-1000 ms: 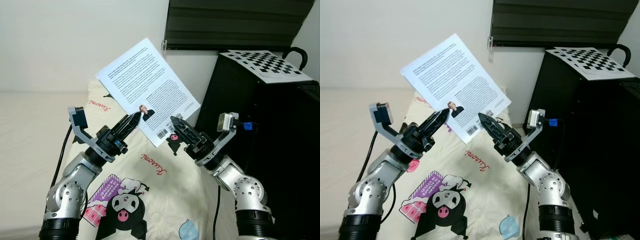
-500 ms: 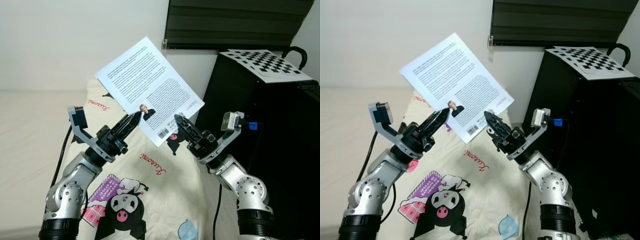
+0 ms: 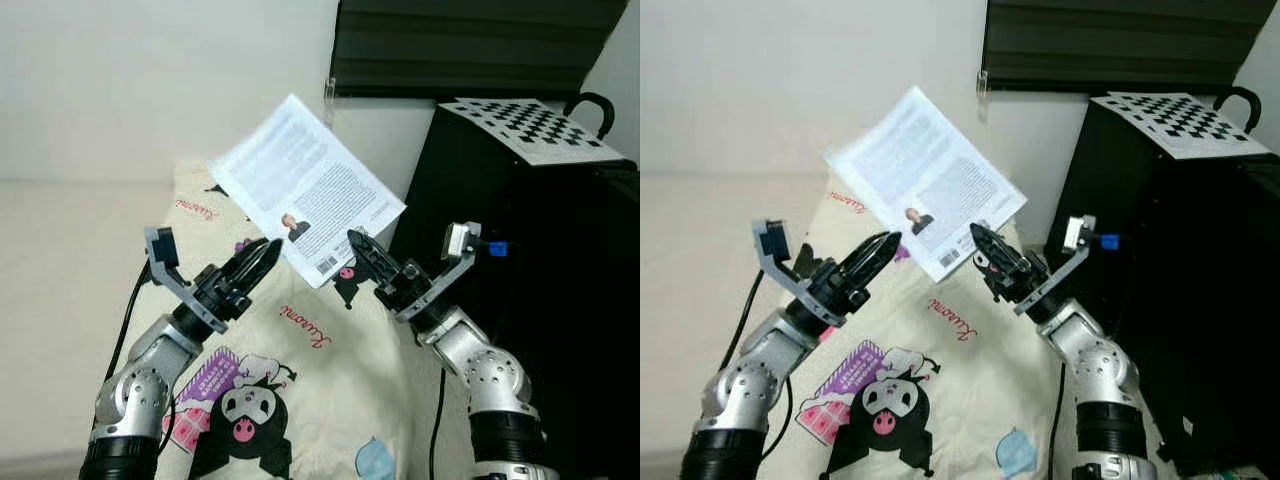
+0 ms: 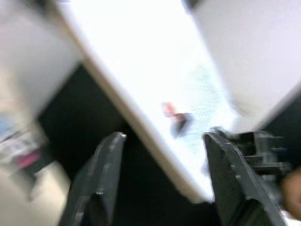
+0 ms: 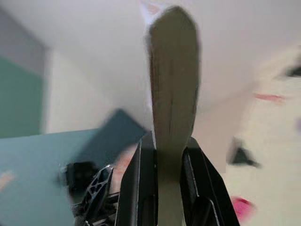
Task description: Clean up the room
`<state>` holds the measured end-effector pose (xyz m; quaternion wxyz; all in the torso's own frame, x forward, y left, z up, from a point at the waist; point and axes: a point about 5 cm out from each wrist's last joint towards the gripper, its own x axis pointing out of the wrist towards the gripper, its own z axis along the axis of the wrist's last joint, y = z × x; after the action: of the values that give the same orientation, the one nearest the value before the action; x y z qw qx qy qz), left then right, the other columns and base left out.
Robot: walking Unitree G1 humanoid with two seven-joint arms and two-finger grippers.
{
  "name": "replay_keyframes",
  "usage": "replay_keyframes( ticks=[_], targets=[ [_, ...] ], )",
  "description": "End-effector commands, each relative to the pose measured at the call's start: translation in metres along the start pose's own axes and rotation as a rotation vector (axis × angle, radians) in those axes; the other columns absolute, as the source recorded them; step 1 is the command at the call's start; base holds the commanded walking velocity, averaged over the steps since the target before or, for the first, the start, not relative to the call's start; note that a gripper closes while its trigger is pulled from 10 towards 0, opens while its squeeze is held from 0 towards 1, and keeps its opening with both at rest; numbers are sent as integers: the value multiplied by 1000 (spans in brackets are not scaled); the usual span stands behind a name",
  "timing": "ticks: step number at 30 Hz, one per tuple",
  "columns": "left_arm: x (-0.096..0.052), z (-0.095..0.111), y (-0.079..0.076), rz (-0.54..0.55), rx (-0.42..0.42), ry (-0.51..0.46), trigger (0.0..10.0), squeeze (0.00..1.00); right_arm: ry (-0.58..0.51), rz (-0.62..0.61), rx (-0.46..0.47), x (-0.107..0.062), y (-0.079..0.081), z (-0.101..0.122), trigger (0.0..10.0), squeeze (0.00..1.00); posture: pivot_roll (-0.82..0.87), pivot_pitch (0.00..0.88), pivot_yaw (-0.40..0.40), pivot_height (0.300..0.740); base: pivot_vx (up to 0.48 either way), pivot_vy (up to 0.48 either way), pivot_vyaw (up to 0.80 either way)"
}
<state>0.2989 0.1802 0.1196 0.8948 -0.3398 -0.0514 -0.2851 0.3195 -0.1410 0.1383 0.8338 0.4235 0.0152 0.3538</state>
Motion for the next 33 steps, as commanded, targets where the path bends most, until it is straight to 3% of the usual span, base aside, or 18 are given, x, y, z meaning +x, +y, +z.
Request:
replay_keyframes(
  ticks=[1,2,3,4,5,6,7,8,9,10,13,14,17,22,33],
  targets=[
    [-9,-3,15,109,23,24,10000,1000,-1,-34,-55,2,-3,2,0,0,-50,0,-102,740,0,0,0],
    [-21,-8,38,299,53,51,10000,1000,23,-89,-103,-1,-10,-2,0,0,-44,0,-103,740,0,0,0],
    [-21,-8,38,299,53,51,10000,1000,23,-89,-103,-1,-10,-2,0,0,-44,0,-103,740,0,0,0],
    [-52,-20,72,623,90,121,10000,1000,119,-160,-205,-7,-22,-15,0,0,-45,0,-100,740,0,0,488],
    [-52,-20,72,623,90,121,10000,1000,119,-160,-205,-7,-22,-15,0,0,-45,0,-100,740,0,0,488],
    [-76,-28,88,811,103,178,10000,1000,214,-190,-280,-12,-29,-27,0,0,-45,0,-100,740,0,0,488],
    [-95,-39,94,907,101,238,10000,0,259,-214,-301,-16,-33,-35,0,0,-40,0,-100,740,0,0,800],
    [-106,-45,96,955,100,276,10000,0,279,-229,-307,-18,-36,-40,0,0,-40,0,-100,740,0,0,800],
    [-106,-45,96,955,100,276,10000,0,279,-229,-307,-18,-36,-40,0,0,-40,0,-100,740,0,0,800],
    [-121,-54,99,1023,107,338,10000,0,301,-243,-304,-21,-38,-45,0,0,-42,0,-99,740,0,0,800],
    [-150,-76,99,1120,77,459,10000,0,352,-292,-315,-29,-47,-56,0,0,-42,0,-100,740,0,0,800],
    [-150,-76,99,1120,77,459,10000,0,352,-292,-315,-29,-47,-56,0,0,-42,0,-100,740,0,0,800],
    [-177,-92,96,1227,37,496,10000,0,381,-372,-310,-43,-60,-64,0,0,-37,0,-103,740,-425,85,800],
    [-193,-108,90,1291,68,580,10000,0,394,-395,-328,-50,-67,-68,0,0,-40,0,-101,740,-82,51,800],
    [-201,-129,80,1256,94,707,10000,0,393,-395,-339,-51,-69,-73,0,0,-42,0,-91,740,0,0,800]
  ],
)
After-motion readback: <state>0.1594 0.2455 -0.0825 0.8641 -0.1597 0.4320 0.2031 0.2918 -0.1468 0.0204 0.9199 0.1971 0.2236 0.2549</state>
